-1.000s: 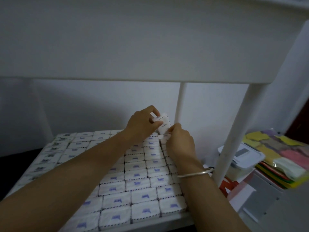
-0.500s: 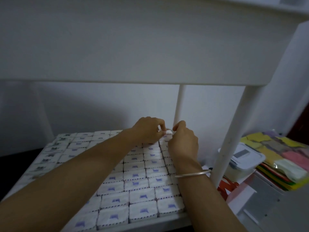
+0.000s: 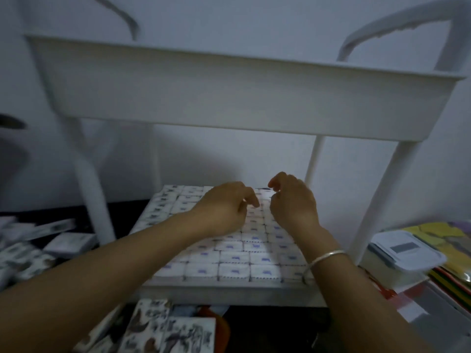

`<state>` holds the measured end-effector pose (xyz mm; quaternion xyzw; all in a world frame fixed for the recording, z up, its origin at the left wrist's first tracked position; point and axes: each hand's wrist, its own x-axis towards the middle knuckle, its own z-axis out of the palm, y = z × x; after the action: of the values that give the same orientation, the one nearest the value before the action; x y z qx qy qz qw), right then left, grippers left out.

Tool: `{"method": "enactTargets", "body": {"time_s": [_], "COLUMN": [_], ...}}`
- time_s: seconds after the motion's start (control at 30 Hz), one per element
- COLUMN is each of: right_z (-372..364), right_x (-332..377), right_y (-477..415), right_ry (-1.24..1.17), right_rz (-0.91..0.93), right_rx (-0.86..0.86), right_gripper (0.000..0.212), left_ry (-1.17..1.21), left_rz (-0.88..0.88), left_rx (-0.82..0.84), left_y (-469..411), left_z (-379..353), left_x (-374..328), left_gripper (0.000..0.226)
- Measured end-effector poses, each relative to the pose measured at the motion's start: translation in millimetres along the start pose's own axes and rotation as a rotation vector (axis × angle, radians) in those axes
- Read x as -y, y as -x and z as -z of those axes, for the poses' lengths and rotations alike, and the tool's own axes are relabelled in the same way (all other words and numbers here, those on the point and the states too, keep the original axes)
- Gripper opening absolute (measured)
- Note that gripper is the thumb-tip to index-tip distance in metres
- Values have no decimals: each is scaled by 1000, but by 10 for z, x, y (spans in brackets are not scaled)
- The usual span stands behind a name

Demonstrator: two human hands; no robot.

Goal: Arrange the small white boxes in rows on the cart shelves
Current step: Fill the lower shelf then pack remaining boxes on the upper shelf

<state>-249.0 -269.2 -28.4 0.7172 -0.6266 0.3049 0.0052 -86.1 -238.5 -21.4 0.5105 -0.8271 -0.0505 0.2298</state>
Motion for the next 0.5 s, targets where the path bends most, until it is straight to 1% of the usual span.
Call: {"method": "enactTargets", "body": {"time_s": [0.1,0.13,0.23,0.3,0.4,0.5], "right_z": [48,65,61,-4,-168,-381], "right_x": [397,539,973,1228,1552,1837], "right_y": [322,455,872,1115,1387,1541], "right_ry": [-49,-79,-154,-210,-279,-328], "right_rz": [190,232,330,398,471,505], "right_rx": [-22,4,166,262,375,434], "right_gripper": [14,13,24,26,21,11], "left_ry": [19,18,6,-9,-56,-80], "left_rz": [-11,-2,70,146,251,343], "left_rx": [-41,-44,-59,-68,-84,-124], "left_y": [680,913,1593,2010,2535,2906], "left_z": [278,362,582,695,848,988], "left_x": [79,120,259,363,526,685], "left_gripper": [31,29,26,26,29,37]}}
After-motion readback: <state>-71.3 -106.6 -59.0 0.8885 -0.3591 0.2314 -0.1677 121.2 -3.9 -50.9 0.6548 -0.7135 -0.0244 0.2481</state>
